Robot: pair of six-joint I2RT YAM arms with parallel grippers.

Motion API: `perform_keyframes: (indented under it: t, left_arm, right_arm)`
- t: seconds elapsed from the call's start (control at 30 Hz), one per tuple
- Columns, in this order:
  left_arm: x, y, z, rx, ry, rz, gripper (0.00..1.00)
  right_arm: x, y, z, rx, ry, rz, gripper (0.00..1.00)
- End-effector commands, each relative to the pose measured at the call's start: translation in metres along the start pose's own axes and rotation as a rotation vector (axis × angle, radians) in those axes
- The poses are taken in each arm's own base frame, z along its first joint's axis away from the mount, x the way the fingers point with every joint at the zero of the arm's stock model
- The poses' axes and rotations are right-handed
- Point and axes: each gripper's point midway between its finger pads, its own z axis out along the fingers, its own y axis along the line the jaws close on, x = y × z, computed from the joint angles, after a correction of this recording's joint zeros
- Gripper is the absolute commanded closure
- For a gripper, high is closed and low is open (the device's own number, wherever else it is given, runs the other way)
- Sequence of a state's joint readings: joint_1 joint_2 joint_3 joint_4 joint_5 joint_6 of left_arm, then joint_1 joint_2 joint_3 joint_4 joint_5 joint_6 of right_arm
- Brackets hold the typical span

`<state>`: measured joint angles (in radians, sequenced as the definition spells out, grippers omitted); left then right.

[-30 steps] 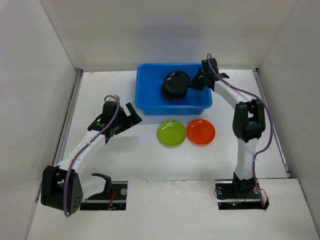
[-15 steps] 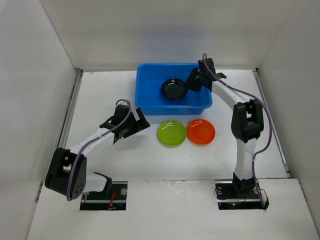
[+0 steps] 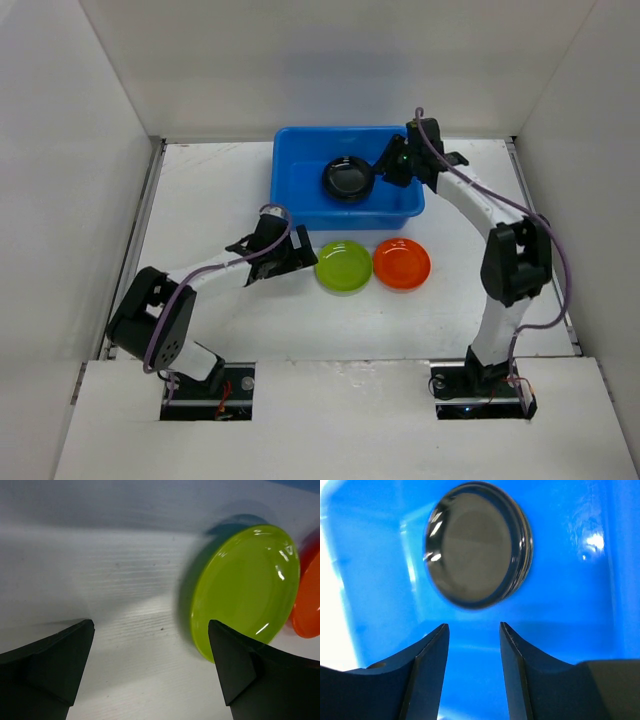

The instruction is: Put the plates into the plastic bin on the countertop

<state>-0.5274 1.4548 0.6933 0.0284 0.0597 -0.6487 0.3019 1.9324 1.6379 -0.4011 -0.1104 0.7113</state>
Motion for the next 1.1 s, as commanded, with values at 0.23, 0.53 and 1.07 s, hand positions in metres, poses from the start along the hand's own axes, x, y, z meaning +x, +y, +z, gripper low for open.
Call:
perform_keyframes:
  t: [0.23,0.53,1.07]
  left_arm:
    - [0.009,-0.042,0.019,0.166,0.056,-0.008,0.0]
    - [0.044,-0.039,0.022,0.151,0.151,0.008,0.35]
    - [0.03,-0.01,-0.038,0.025,0.065,-0.002,1.0]
  right_arm:
    - [-0.013,0.026,-0.083,-0.127,-0.154,-0.047,0.49]
    - [-0.007,0.0,-0.098,-0.12,-0.181,0.006,0.49]
    - [0.005,-0.006,-0.095,-0.168,-0.163,0.054,0.49]
